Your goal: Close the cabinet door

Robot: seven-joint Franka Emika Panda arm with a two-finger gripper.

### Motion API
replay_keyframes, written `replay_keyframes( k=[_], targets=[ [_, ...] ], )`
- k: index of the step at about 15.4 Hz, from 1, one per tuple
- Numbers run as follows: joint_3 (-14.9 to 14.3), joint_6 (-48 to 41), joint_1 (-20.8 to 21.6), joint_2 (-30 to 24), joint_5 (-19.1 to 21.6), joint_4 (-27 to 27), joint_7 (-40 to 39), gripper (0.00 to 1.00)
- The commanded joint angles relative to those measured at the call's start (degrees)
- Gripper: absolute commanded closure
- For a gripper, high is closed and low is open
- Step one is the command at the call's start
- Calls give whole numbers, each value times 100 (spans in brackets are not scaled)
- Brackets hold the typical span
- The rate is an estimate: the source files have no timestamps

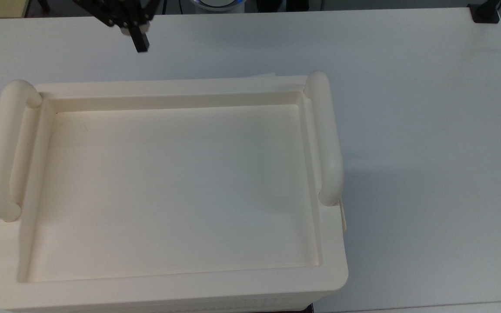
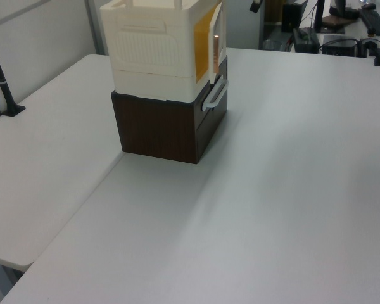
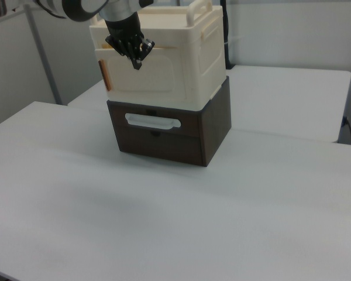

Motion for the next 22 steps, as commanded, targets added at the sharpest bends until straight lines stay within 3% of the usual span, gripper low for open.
replay_keyframes(
  k=[1,10,18,22],
  targets=[
    [-32,750,324,189,45,-114,88,100],
    [-32,2104,553,620,72,-114,79,100],
    [-41,2053,544,594,-7,-114,18,98],
    [-41,1439,553,506,-507,-281,44,98]
  ],
)
